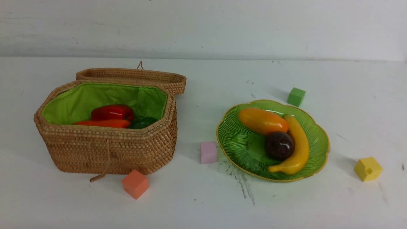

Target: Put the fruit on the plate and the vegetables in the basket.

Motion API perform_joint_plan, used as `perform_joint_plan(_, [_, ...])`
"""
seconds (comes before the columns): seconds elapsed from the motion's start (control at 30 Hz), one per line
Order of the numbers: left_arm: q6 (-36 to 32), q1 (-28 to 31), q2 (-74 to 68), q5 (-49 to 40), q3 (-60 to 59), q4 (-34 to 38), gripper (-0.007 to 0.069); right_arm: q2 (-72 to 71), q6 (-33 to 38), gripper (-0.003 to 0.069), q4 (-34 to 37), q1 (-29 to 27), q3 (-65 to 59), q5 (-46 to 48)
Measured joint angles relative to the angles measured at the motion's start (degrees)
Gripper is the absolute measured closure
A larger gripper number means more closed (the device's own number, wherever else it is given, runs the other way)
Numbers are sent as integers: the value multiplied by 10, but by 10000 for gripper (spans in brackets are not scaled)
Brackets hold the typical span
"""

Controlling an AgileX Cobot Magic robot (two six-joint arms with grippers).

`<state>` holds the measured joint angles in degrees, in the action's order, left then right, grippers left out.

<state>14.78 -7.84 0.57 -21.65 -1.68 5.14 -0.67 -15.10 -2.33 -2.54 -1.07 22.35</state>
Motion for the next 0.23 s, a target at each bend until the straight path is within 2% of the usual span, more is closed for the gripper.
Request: perform_joint_plan(0.23, [0,0,0,0,0,0,622,0,0,559,0,0,0,0])
